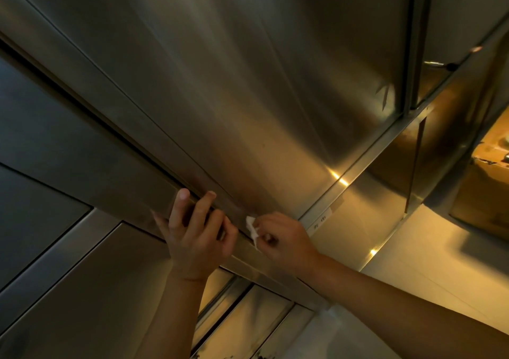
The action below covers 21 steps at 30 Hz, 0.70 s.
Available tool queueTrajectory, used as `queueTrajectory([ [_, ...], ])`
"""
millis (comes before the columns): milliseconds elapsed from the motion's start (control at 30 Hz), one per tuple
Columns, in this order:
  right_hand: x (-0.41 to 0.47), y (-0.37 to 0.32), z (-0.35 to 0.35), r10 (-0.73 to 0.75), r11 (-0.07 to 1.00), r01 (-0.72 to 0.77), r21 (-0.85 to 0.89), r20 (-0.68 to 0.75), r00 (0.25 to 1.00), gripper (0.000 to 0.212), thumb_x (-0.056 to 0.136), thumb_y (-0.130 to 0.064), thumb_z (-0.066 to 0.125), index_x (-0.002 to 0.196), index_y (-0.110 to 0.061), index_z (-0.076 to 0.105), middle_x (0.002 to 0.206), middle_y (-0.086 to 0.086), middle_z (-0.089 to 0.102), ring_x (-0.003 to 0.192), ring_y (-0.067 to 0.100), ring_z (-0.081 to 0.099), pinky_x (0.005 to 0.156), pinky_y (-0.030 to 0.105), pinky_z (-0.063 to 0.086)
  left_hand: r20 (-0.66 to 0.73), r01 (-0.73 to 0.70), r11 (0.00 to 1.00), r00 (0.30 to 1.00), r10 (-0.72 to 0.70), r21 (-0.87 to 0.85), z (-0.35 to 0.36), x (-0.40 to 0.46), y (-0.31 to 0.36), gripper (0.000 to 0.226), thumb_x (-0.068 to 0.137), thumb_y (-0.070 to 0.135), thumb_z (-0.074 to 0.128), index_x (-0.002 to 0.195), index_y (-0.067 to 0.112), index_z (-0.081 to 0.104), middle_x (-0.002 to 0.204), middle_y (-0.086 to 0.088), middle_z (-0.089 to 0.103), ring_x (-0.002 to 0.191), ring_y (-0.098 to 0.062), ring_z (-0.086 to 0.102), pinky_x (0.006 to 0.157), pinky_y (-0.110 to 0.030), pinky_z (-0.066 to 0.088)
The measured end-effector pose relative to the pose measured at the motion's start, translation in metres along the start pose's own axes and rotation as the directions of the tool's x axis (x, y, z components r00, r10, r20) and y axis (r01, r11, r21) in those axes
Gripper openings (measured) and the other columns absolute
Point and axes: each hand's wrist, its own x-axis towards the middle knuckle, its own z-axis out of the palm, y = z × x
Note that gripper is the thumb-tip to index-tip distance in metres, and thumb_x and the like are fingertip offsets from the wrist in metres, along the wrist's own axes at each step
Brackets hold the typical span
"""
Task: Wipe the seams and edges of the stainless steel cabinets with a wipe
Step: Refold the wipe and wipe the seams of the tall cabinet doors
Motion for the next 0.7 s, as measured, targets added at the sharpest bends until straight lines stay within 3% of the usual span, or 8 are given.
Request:
queueTrajectory([
  [133, 0.042, -0.031, -0.009, -0.263, 0.963, 0.257, -0.074, -0.076, 0.962, 0.008, 0.094, -0.009, 0.075, 0.088, -0.003, 0.073, 0.115, 0.010, 0.074, 0.101, 0.023, 0.068, 0.092, 0.027, 0.054, 0.000, 0.013, 1.000, 1.000, -0.013, -0.003, 0.002, -0.002, 0.002, 0.016, 0.081, 0.029, 0.067, 0.069, 0.018, 0.065, 0.125, 0.000, 0.063, 0.158, -0.027, 0.016, 0.110, -0.076, 0.019],
  [267, 0.044, -0.028, 0.006, -0.317, 0.941, 0.313, -0.130, -0.014, 0.948, 0.015, 0.101, -0.011, 0.067, 0.091, -0.001, 0.073, 0.110, 0.012, 0.074, 0.092, 0.028, 0.065, 0.083, 0.036, 0.057, -0.008, 0.020, 1.000, 1.000, -0.020, -0.001, 0.002, 0.000, 0.004, 0.016, 0.081, 0.029, 0.067, 0.070, 0.017, 0.064, 0.126, 0.000, 0.062, 0.157, -0.026, 0.016, 0.114, -0.073, 0.016],
  [400, 0.024, -0.008, 0.017, -0.294, 0.941, 0.301, -0.154, 0.063, 0.954, 0.019, 0.103, -0.012, 0.061, 0.090, -0.004, 0.070, 0.099, 0.009, 0.071, 0.084, 0.026, 0.061, 0.071, 0.036, 0.054, -0.008, 0.009, 1.000, 1.000, -0.009, -0.011, 0.001, -0.001, 0.003, 0.014, 0.075, 0.027, 0.071, 0.067, 0.017, 0.064, 0.126, 0.000, 0.062, 0.156, -0.025, 0.018, 0.103, -0.078, 0.026],
  [533, 0.000, 0.023, 0.024, -0.229, 0.933, 0.270, -0.239, 0.185, 0.955, 0.010, 0.096, -0.007, 0.068, 0.086, -0.009, 0.068, 0.091, 0.004, 0.067, 0.080, 0.023, 0.058, 0.064, 0.033, 0.050, -0.026, 0.022, 1.000, 0.999, -0.022, 0.006, 0.002, 0.001, 0.004, 0.014, 0.073, 0.026, 0.074, 0.067, 0.016, 0.067, 0.126, 0.001, 0.062, 0.156, -0.025, 0.018, 0.102, -0.080, 0.028],
  [633, -0.024, 0.051, 0.031, -0.128, 0.914, 0.224, -0.337, 0.283, 0.951, 0.017, 0.081, -0.008, 0.083, 0.084, -0.017, 0.069, 0.088, -0.003, 0.068, 0.077, 0.017, 0.057, 0.053, 0.030, 0.048, -0.021, 0.036, 0.999, 0.999, -0.036, -0.027, 0.001, 0.004, 0.004, 0.020, 0.068, 0.027, 0.079, 0.077, 0.019, 0.063, 0.127, 0.001, 0.061, 0.156, -0.024, 0.018, 0.079, -0.083, 0.042],
  [700, -0.038, 0.067, 0.037, -0.035, 0.900, 0.174, -0.399, 0.331, 0.943, 0.023, 0.073, -0.012, 0.090, 0.078, -0.022, 0.069, 0.081, -0.008, 0.067, 0.073, 0.014, 0.056, 0.049, 0.027, 0.047, -0.018, 0.047, 0.998, 0.999, -0.048, -0.043, 0.001, 0.003, 0.005, 0.025, 0.068, 0.026, 0.080, 0.081, 0.021, 0.059, 0.127, 0.002, 0.061, 0.156, -0.024, 0.017, 0.075, -0.082, 0.044],
])
